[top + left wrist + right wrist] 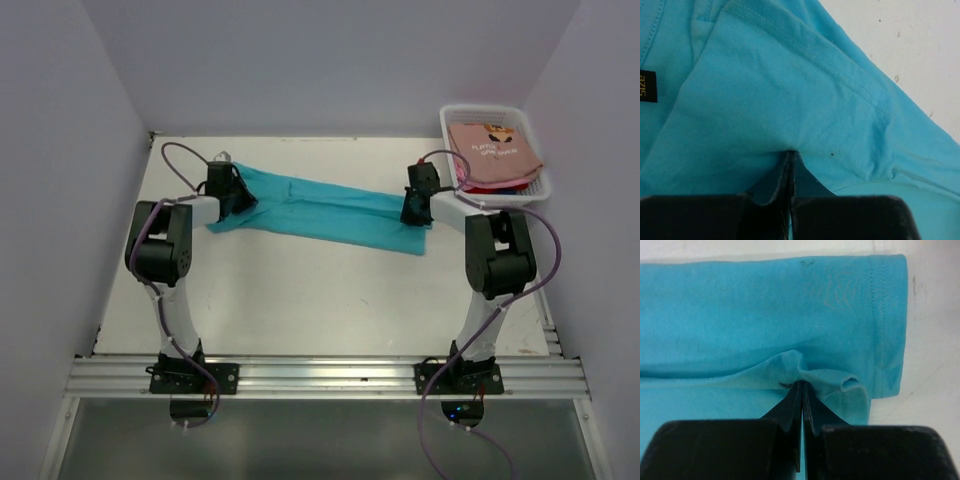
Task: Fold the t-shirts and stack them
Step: Fold the tshirt
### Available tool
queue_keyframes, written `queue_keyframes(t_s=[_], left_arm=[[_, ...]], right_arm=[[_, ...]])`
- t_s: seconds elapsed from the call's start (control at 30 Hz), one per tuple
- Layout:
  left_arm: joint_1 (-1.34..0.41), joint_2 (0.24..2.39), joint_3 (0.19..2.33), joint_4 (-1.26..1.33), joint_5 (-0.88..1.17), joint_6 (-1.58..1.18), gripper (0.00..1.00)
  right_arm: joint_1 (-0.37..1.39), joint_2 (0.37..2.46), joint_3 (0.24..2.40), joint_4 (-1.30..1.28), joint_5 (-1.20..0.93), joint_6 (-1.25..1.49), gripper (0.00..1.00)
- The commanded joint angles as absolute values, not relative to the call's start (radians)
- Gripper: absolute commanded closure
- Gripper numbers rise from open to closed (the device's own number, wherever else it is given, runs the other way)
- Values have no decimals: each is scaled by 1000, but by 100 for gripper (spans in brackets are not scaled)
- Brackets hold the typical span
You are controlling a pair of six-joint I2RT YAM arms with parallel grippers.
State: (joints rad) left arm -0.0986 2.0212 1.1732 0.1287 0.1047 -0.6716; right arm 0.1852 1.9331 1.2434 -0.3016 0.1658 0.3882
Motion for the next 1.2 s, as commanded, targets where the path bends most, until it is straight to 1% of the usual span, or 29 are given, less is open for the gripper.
queue_keyframes(t_s=[0.0,0.2,0.23,0.3,0.43,0.57,0.7,0.87,1.0,1.1,1.17], left_arm=[[-72,2091,1227,52,89,-666,100],[-67,2206,1376,32,254,-667,100],[-67,2224,1399,29,317,-663,100],[-67,2273,1460,26,372,-657,100],[-67,2328,1514,78,533,-660,100],[-67,2379,1561,92,623,-655,100],[-67,2425,1620,52,655,-624,100],[-67,2479,1696,57,751,-640,100],[-75,2537,1750,92,819,-686,100],[-90,2621,1862,78,932,-719,100],[-106,2649,1927,52,937,-718,100]], right_arm=[[215,1892,1155,-429,147,405,100],[371,1761,982,-459,109,426,100],[392,1718,935,-465,97,434,100],[455,1672,884,-456,23,468,100],[639,1568,776,-462,3,555,100],[768,1487,721,-468,-64,629,100],[888,1396,712,-523,-57,683,100],[1024,1356,741,-549,-58,745,100],[1092,1396,782,-531,-55,759,100],[1127,1454,828,-508,-58,765,100],[1153,1488,853,-509,-31,761,100]])
